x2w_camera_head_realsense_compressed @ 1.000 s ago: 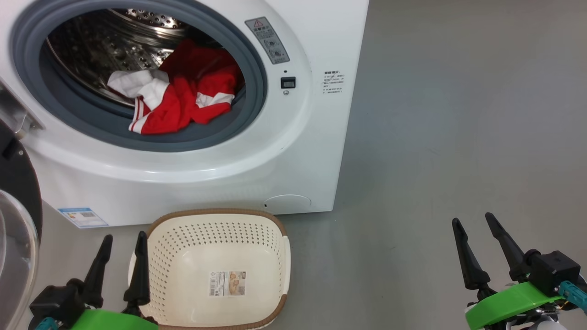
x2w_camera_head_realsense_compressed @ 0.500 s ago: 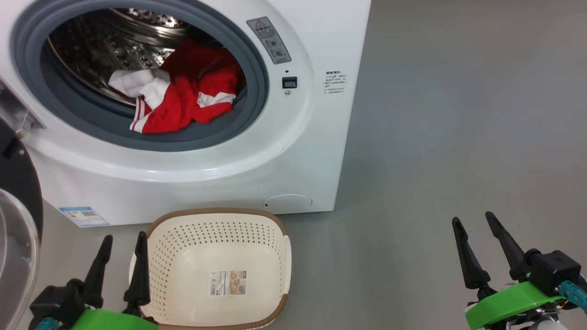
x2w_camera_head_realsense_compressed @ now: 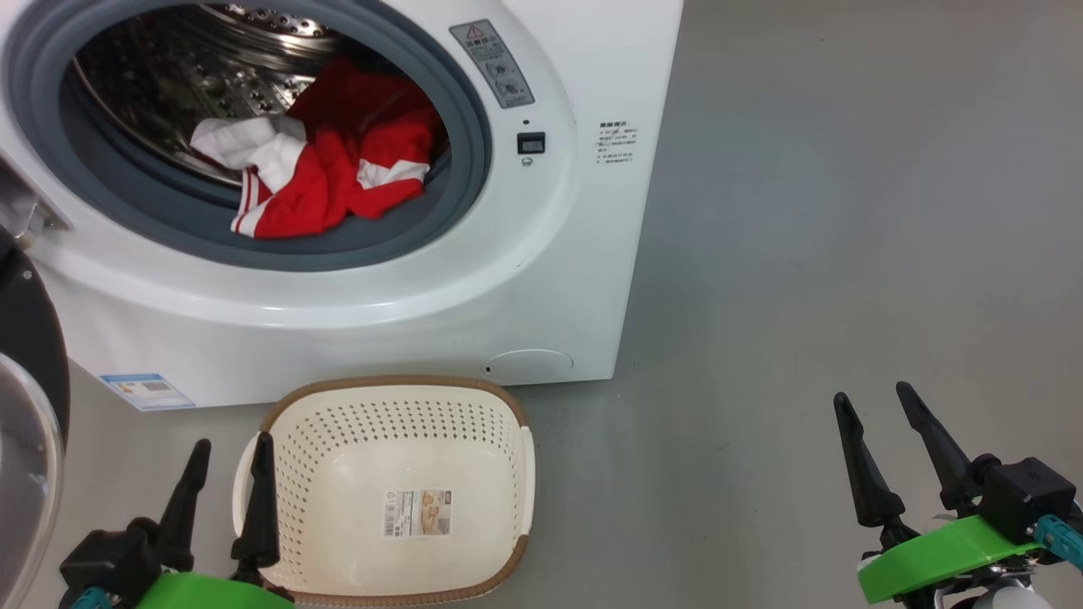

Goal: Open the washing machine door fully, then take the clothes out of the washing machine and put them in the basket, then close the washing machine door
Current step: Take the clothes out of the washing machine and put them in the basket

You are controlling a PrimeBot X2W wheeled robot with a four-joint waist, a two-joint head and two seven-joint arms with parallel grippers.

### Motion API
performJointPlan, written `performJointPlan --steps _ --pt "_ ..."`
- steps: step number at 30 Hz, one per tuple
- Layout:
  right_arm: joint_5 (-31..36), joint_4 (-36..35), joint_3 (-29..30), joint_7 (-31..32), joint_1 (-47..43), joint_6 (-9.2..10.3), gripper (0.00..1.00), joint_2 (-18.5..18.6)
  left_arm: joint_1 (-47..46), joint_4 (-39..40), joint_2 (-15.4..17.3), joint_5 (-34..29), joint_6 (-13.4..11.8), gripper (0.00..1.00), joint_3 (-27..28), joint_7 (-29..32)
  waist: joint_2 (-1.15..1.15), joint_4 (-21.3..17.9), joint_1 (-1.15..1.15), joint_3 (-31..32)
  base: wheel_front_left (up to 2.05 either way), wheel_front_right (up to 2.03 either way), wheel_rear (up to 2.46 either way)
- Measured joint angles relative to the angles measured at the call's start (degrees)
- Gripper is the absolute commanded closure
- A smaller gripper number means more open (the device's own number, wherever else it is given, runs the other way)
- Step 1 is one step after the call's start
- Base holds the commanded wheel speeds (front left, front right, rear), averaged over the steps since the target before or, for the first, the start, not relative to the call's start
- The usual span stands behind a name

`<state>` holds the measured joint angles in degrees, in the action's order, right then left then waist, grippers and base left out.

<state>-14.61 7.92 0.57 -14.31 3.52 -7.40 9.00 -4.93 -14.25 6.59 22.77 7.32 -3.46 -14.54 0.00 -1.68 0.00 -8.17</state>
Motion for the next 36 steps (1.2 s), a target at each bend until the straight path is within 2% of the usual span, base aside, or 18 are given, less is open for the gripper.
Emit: performJointPlan --steps 14,23,36 --pt "0.0 -0.63 -0.35 0.0 1.43 0.0 0.0 -1.11 -5.05 -4.89 0.4 0.21 0.0 0.0 -1.14 0.0 0.0 -1.41 0.0 -3.27 0.0 0.0 0.0" --pt "0.0 -0.73 -1.53 0.0 3.51 0.0 0.0 -1.82 -16.42 -14.16 2.55 1.34 0.0 0.0 -4.0 0.05 0.0 -2.78 0.0 -5.79 0.0 0.0 0.0" --pt "0.0 -0.71 -2.68 0.0 5.61 0.0 0.0 -3.15 -34.39 -27.6 4.43 1.46 0.0 0.0 -5.83 5.6 0.0 -5.53 0.0 -9.28 0.0 0.0 0.0"
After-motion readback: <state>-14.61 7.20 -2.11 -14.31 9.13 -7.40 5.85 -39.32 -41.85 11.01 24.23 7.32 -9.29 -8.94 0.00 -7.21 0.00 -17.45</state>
